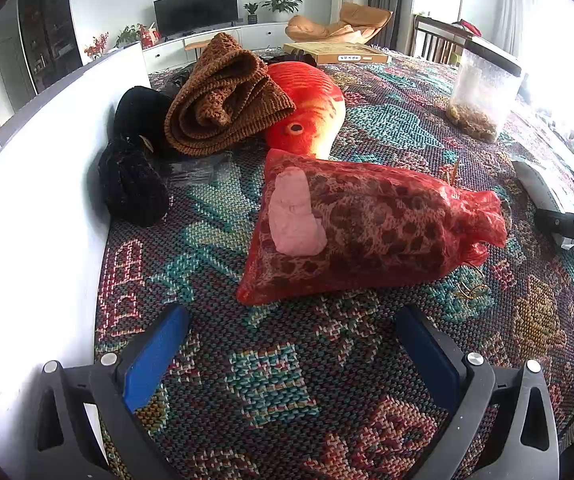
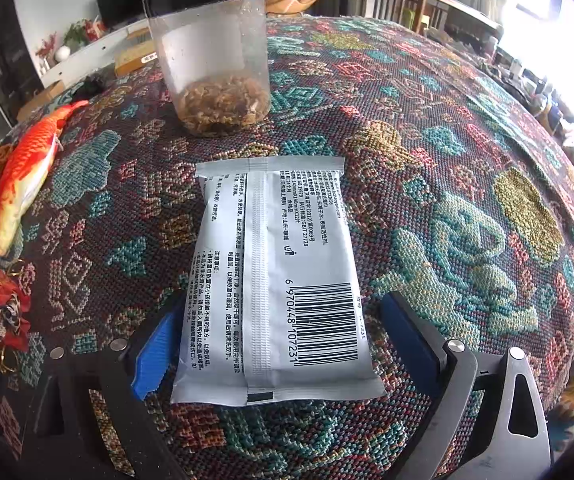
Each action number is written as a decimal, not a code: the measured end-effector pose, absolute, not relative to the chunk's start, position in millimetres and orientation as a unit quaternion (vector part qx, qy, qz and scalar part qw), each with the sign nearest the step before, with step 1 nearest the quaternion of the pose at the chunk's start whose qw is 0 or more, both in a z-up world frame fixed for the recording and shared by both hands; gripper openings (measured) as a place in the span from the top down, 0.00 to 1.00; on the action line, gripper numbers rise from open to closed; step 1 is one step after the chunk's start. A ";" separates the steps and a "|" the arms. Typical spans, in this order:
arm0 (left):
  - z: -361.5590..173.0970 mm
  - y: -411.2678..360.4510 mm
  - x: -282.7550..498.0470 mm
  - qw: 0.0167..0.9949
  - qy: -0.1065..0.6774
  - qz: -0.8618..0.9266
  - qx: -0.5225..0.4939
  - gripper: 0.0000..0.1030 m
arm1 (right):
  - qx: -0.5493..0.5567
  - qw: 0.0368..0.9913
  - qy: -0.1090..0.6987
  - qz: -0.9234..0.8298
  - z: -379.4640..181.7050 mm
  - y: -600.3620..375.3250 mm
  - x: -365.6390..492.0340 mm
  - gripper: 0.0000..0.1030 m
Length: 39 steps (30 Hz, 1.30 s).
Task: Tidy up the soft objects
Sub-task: 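Hold the white packet raised in the right tool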
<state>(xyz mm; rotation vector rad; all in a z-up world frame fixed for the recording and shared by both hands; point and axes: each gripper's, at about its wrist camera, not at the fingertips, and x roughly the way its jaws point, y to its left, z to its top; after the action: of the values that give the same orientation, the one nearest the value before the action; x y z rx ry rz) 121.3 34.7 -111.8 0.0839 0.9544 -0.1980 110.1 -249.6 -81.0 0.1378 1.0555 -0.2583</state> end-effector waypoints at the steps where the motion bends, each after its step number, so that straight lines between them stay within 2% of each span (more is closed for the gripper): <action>1: -111.9 34.8 121.3 0.883 0.458 -0.095 0.040 0.00 | 0.066 0.854 0.502 -0.123 -81.0 -249.6 110.1 0.06; 39: -111.6 35.8 118.9 0.881 0.463 -0.091 0.044 0.00 | 0.066 0.854 0.501 -0.122 -81.3 -249.9 110.0 0.06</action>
<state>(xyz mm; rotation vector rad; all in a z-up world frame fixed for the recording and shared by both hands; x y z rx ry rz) 118.9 35.8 -111.6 0.0908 0.9641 -0.1902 110.0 -249.9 -81.3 0.1379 1.0546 -0.2573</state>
